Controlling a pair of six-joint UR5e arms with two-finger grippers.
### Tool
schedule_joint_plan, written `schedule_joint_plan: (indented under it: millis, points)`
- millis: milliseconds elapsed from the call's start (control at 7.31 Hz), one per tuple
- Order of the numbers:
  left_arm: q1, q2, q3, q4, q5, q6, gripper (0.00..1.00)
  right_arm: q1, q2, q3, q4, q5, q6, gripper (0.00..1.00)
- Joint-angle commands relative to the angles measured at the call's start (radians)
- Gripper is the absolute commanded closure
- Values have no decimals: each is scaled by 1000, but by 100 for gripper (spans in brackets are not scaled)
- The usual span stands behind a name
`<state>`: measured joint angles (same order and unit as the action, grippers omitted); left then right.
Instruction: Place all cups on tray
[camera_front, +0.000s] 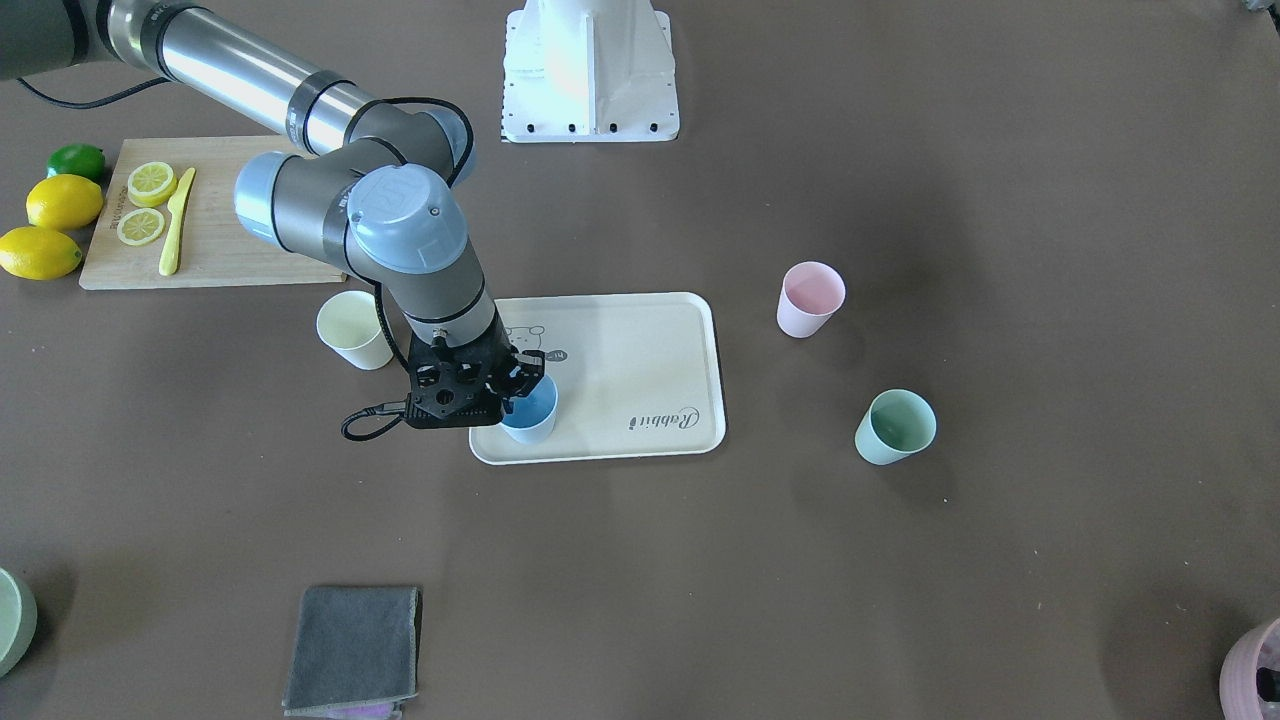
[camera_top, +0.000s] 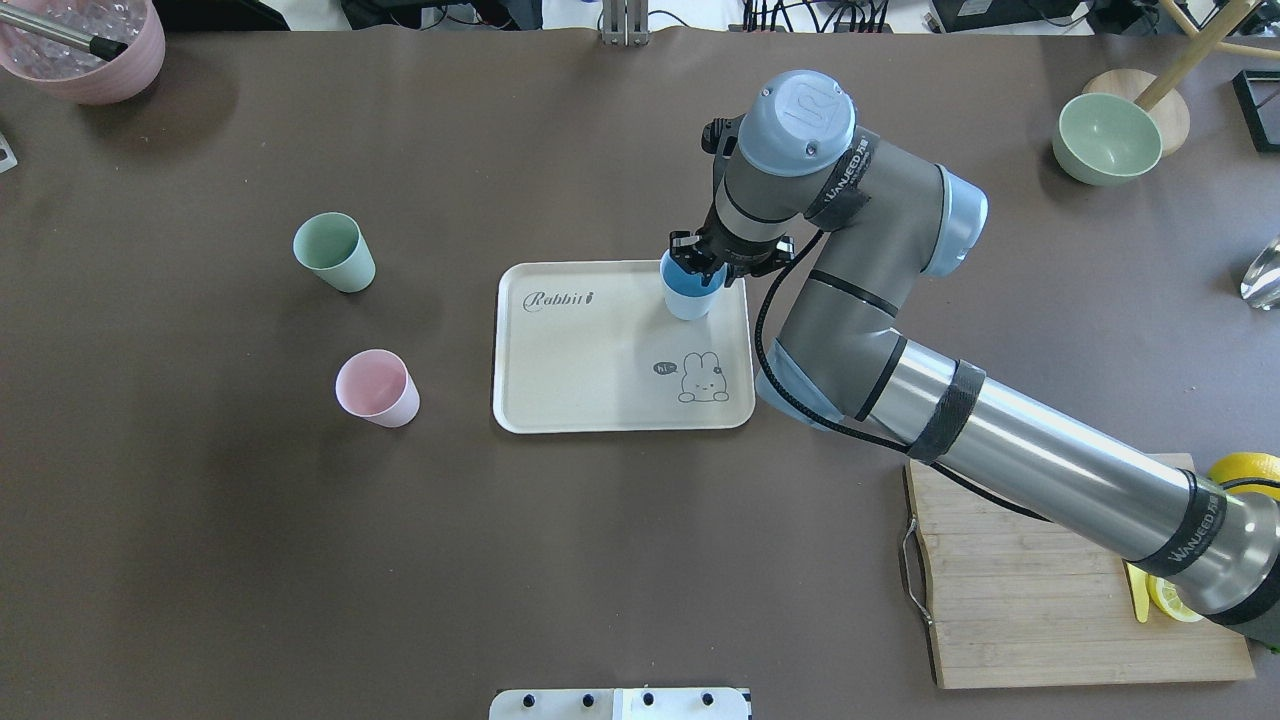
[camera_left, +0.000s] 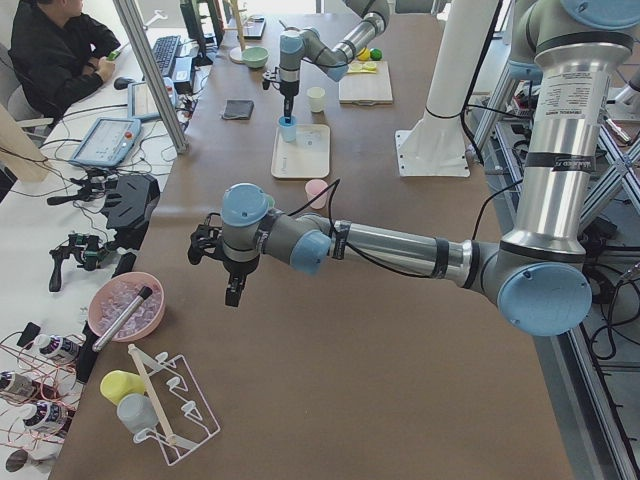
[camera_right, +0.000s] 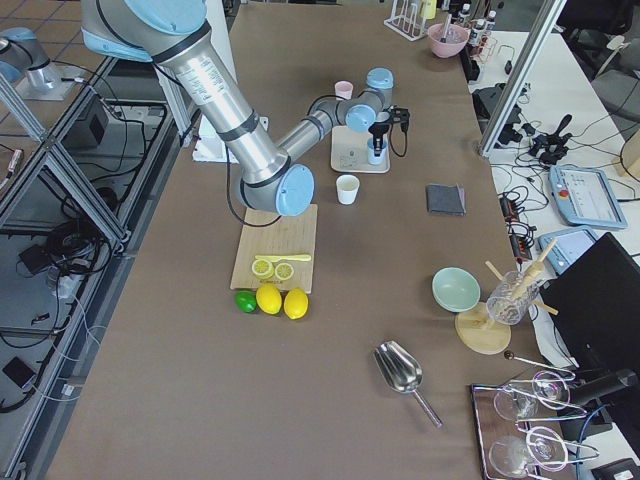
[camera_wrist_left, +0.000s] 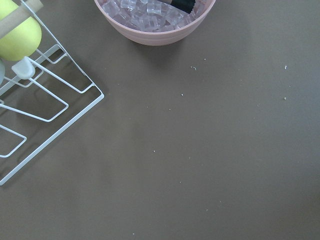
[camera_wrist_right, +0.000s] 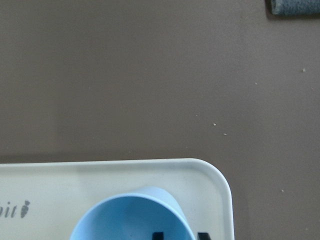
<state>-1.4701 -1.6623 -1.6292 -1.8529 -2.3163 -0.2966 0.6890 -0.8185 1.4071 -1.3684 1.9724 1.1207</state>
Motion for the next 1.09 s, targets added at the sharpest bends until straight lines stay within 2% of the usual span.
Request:
schedule_joint_plan:
  millis: [0, 410, 684, 821, 958]
  points:
    - [13, -31, -12, -11, 0, -142, 2, 33, 5, 30, -14, 19, 1, 0]
    - [274, -45, -166, -100, 14, -576, 2, 179, -4, 65, -62, 170, -39, 0]
    - [408, -37, -285, -100, 37, -694, 2, 283, -56, 119, -139, 259, -167, 0]
    - [559, -37, -355, -97, 184, -814, 2, 332, -100, 151, -173, 281, -246, 0]
    - [679, -48, -372, -95, 292, -876, 3, 374, -140, 162, -179, 319, -303, 0]
